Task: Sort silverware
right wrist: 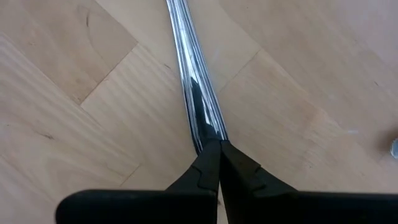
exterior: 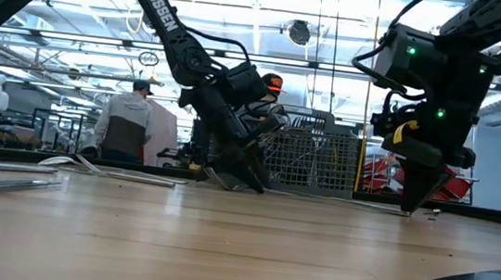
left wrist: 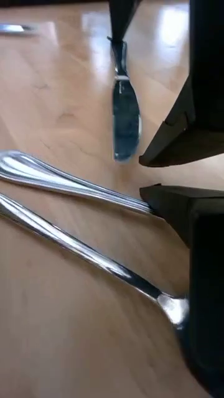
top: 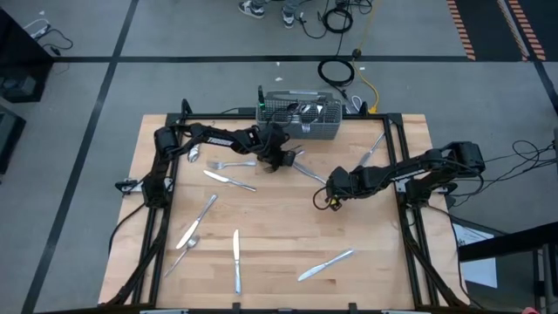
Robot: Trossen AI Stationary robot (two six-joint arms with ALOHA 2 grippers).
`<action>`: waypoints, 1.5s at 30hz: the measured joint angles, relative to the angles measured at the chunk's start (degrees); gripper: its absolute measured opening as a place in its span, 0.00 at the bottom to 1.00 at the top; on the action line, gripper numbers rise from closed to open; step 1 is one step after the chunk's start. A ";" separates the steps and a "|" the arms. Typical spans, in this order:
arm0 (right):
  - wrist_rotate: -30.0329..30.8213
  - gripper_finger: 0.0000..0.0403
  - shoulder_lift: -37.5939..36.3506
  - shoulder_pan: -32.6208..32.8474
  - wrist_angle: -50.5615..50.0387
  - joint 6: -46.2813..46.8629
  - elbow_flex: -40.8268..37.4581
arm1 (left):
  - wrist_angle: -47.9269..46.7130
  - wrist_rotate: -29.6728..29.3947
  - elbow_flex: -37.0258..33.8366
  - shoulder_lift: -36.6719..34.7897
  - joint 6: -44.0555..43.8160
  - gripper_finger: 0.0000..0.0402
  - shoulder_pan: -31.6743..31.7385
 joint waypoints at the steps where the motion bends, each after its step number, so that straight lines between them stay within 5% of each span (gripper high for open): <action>1: -0.01 0.00 0.00 0.04 -0.02 -0.43 0.00 | 1.23 -0.33 0.00 0.00 -0.23 0.19 0.04; 13: -1.23 0.00 -0.02 0.00 -0.06 -2.91 0.00 | 3.91 0.63 0.00 0.00 -4.05 0.33 0.11; 23: -1.33 0.00 -0.02 0.02 0.26 -3.79 -0.02 | 3.94 2.03 0.10 1.40 -4.35 0.35 -0.74; 38: -1.38 0.00 -0.02 0.02 1.21 -4.96 -0.04 | 6.28 1.81 0.15 3.30 -5.84 0.33 -1.44; 45: -1.55 0.00 -0.03 0.03 1.39 -5.30 -0.04 | 6.48 2.23 0.11 3.37 -5.53 0.19 -1.42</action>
